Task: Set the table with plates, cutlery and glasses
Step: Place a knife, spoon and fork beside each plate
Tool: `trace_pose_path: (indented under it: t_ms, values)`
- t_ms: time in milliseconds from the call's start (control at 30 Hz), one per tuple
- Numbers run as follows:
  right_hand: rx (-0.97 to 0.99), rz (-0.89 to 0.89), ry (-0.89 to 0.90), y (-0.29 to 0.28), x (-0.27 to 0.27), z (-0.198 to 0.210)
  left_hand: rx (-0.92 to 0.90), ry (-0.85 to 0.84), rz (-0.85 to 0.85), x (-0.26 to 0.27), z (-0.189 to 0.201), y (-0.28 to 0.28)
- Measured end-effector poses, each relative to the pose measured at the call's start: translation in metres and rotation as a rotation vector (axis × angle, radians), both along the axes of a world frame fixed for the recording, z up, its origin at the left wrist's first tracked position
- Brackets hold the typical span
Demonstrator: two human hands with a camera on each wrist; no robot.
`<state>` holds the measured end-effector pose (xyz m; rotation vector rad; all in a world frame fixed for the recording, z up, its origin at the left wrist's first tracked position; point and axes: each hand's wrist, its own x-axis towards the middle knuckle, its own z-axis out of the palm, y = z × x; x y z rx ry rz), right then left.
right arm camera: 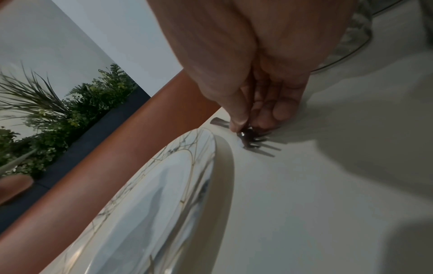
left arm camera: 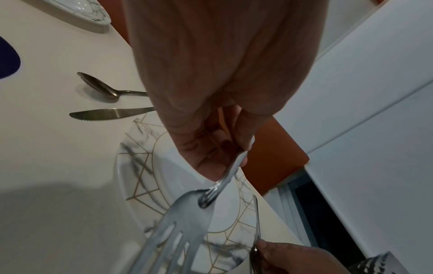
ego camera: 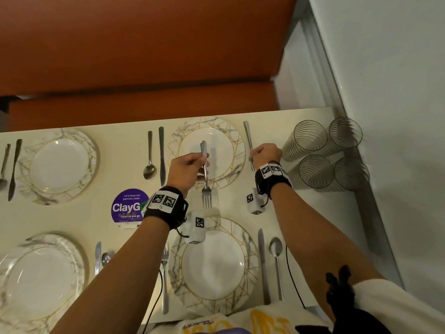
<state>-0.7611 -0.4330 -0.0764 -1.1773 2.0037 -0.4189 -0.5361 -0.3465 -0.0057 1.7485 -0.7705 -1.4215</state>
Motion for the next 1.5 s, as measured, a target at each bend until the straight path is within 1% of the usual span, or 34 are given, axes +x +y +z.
trace_pose_path:
  t_ms: [200, 733, 800, 900, 1033, 1133, 1267, 1400, 1500]
  values:
    - [-0.003, -0.026, -0.006, -0.001, 0.0, -0.002, -0.001, 0.002, -0.002, 0.002, 0.0, 0.001]
    - [0.013, -0.023, 0.012, 0.002, 0.005, 0.007, 0.007, 0.022, 0.018, 0.008, -0.002, 0.005]
    - [-0.03, -0.042, 0.025, 0.005, 0.004, 0.01, 0.004, 0.022, 0.017, 0.008, -0.001, 0.005]
    - [-0.167, -0.048, 0.038, 0.012, 0.006, 0.019, -0.001, 0.009, 0.018, 0.008, 0.0, 0.005]
    - [-0.351, 0.056, -0.01, 0.021, 0.024, 0.034, -0.017, 0.009, 0.024, 0.009, 0.003, 0.005]
    - [-0.399, 0.204, -0.115, 0.035, 0.05, 0.051, -0.039, 0.017, 0.037, 0.013, 0.005, 0.009]
    - [-0.348, 0.405, -0.204, 0.063, 0.095, 0.065, -0.066, 0.02, 0.077, 0.029, 0.008, 0.02]
    - [-0.249, 0.52, -0.217, 0.095, 0.138, 0.061, -0.105, -0.035, 0.126, 0.064, 0.007, 0.035]
    - [-0.212, 0.567, -0.222, 0.118, 0.171, 0.056, -0.109, -0.026, 0.167, 0.098, 0.005, 0.049]
